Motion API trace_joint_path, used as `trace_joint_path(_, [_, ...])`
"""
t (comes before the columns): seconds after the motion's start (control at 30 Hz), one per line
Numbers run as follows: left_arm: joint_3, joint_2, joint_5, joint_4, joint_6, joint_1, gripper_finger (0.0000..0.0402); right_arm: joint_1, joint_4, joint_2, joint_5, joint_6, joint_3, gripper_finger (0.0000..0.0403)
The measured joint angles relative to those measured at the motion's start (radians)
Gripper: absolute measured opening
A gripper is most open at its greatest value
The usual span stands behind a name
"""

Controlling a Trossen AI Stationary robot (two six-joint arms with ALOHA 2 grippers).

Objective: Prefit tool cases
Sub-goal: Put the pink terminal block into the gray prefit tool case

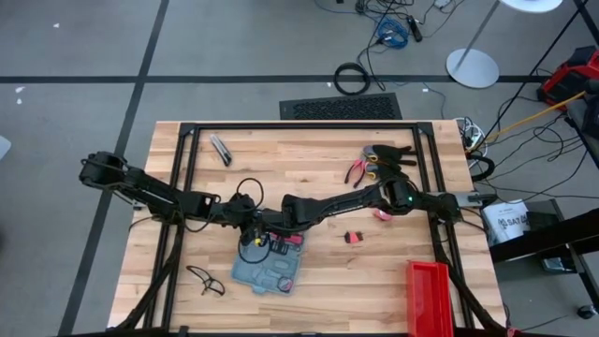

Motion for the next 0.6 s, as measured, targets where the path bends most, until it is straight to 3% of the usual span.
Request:
trace_joint_path(0.33, [0.000,0.000,0.000,0.001,-0.002,0.000,0.0018,0.006,-0.060,-0.065,0.119,0.020,0.000,0.0000])
trace_joint_path(0.6, [0.000,0.000,-0.001,0.001,-0.002,0.000,0.0018,0.007,-0.087,-0.025,0.103,0.044,-0.006,0.0000])
